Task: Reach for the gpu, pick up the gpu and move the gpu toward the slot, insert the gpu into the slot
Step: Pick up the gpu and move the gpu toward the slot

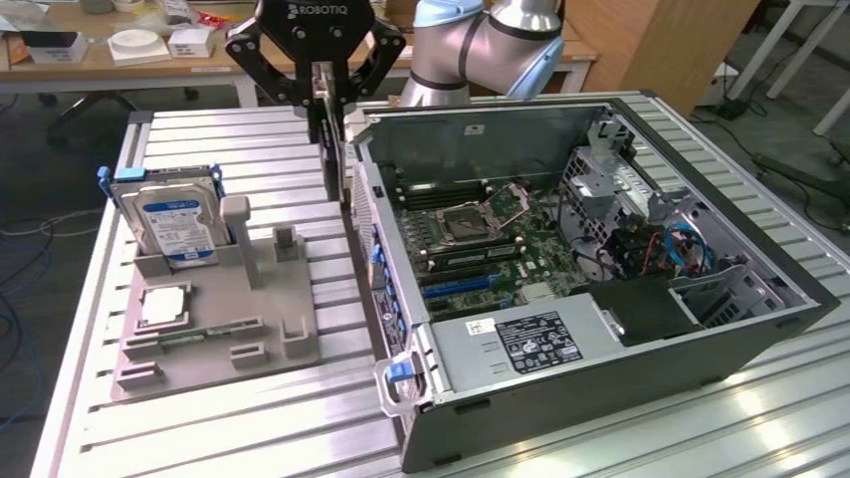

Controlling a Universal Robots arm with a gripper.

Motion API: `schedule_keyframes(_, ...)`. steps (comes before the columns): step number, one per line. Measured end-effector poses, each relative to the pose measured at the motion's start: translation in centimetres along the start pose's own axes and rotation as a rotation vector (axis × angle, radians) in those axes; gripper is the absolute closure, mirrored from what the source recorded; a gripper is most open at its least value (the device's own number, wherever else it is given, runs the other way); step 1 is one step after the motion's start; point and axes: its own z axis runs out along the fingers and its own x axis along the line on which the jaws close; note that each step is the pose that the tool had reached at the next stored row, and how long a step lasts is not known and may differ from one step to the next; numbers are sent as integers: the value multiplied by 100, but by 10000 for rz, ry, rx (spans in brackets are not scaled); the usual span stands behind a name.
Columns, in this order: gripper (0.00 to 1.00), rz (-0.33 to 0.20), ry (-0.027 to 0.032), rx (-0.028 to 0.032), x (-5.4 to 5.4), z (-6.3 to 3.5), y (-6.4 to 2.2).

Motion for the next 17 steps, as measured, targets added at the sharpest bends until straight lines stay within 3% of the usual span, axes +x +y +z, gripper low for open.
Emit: schedule_keyframes(17,73,-3,2,1,-293,6,3)
